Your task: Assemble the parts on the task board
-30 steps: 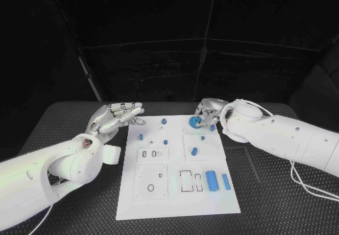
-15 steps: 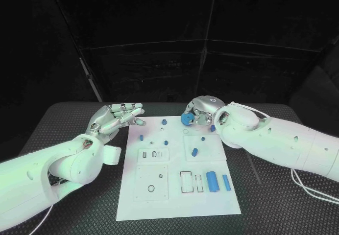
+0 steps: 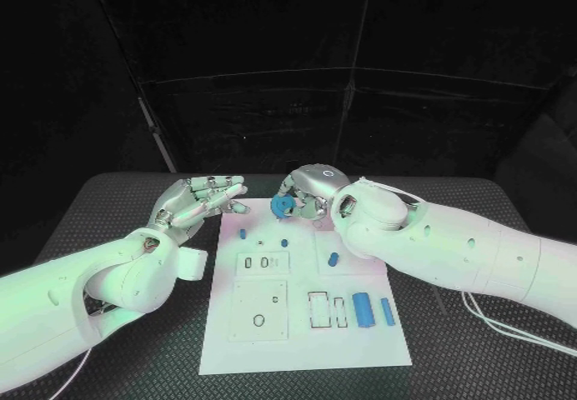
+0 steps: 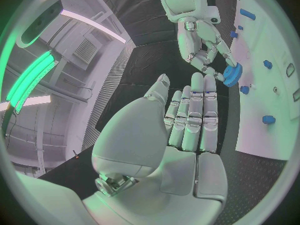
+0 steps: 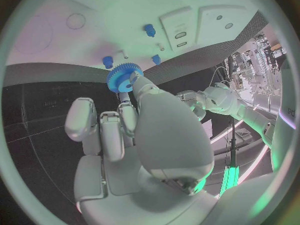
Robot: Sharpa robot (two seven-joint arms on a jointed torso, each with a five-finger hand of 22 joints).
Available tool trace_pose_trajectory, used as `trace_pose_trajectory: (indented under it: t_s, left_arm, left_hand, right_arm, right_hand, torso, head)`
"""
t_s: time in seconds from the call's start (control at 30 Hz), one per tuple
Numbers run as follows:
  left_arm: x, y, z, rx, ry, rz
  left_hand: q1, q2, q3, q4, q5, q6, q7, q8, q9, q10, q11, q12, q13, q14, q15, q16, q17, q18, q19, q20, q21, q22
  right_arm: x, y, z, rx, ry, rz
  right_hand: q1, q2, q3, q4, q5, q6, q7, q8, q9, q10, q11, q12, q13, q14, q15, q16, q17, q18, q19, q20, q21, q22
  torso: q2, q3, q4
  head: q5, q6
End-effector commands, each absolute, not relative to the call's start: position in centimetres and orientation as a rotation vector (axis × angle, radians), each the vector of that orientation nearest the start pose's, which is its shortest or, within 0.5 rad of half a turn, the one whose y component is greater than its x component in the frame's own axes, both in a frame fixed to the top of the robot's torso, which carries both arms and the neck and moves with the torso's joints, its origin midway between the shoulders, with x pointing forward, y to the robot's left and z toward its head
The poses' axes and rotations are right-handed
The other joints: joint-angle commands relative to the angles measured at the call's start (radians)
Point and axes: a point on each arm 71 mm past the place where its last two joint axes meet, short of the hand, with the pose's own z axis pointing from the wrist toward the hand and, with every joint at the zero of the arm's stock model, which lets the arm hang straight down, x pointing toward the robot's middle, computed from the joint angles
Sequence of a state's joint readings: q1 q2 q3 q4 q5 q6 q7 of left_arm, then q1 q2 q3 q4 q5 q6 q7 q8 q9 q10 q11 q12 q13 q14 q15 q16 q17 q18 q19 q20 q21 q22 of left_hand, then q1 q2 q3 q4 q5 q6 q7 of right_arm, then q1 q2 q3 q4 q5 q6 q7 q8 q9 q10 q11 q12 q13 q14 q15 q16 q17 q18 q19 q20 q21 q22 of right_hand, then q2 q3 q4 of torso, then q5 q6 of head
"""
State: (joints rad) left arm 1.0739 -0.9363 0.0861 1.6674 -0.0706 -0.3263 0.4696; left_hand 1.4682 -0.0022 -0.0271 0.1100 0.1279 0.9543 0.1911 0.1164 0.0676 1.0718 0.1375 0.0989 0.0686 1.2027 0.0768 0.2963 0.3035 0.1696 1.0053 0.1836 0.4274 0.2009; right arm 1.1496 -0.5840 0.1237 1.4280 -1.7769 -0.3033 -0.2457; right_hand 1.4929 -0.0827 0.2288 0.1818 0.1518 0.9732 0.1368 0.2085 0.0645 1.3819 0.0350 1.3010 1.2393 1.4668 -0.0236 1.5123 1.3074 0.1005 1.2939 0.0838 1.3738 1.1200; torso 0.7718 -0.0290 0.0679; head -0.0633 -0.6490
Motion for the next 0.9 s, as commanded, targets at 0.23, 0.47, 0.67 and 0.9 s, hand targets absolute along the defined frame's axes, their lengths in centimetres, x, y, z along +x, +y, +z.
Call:
trace_pose_trajectory:
  t_s: [0.23,0.47,0.67,0.9]
  left_arm:
    - [45.7,21.2,-17.0,-1.055,1.326,-1.659]
    - [45.7,21.3,-17.0,-1.056,1.326,-1.658]
    - [45.7,21.3,-17.0,-1.056,1.327,-1.658]
    - [45.8,21.3,-17.1,-1.057,1.330,-1.657]
  left_hand:
    - [0.004,0.010,0.000,-0.005,-0.005,0.002,0.006,-0.005,-0.001,-0.001,0.004,-0.003,-0.001,-0.006,0.001,-0.006,0.001,0.011,-0.005,0.000,0.007,0.001]
    - [0.004,0.010,0.000,-0.005,-0.005,0.002,0.006,-0.005,-0.001,-0.001,0.004,-0.003,-0.001,-0.006,0.001,-0.006,0.001,0.011,-0.005,0.000,0.007,0.001]
    - [0.004,0.010,0.000,-0.005,-0.005,0.002,0.006,-0.006,-0.001,-0.001,0.004,-0.004,-0.001,-0.006,0.001,-0.007,0.002,0.011,-0.005,0.000,0.007,0.001]
    - [0.004,0.010,0.000,-0.005,-0.005,0.002,0.006,-0.006,-0.001,-0.001,0.004,-0.004,-0.001,-0.006,0.001,-0.007,0.002,0.011,-0.005,0.000,0.007,0.001]
  right_arm:
    - [51.2,-8.0,-15.9,-0.323,1.489,0.557]
    - [51.4,-7.1,-16.9,-0.350,1.538,0.537]
    - [51.6,-6.9,-17.4,-0.361,1.563,0.515]
    - [51.6,-6.9,-18.0,-0.384,1.575,0.483]
  right_hand:
    - [-0.022,-0.006,0.012,0.001,0.000,0.037,-0.005,-0.009,0.002,-0.005,0.010,-0.008,-0.002,0.077,-0.002,0.005,0.129,-0.009,0.006,0.001,0.003,0.001]
    - [-0.036,-0.013,0.013,0.002,0.006,0.034,-0.002,-0.016,0.002,-0.008,0.012,-0.011,-0.004,0.077,0.000,0.003,0.127,-0.009,0.005,0.002,0.003,-0.001]
    - [-0.042,-0.016,0.013,0.002,0.009,0.032,-0.001,-0.020,0.002,-0.010,0.013,-0.014,-0.007,0.076,0.001,0.002,0.124,-0.008,0.003,0.003,0.001,-0.004]
    - [-0.058,-0.029,0.010,0.001,0.014,0.015,0.004,-0.035,0.001,-0.025,0.017,-0.035,-0.028,0.075,0.004,0.000,0.120,-0.008,0.000,0.006,-0.001,-0.007]
  torso:
    - [0.002,0.0001,-0.0005]
    - [0.000,0.0012,-0.0020]
    - [0.000,0.0019,-0.0040]
    - [0.000,0.0019,-0.0040]
  head:
    - [0.008,-0.008]
    - [0.013,-0.014]
    - [0.015,-0.016]
    - [0.015,-0.020]
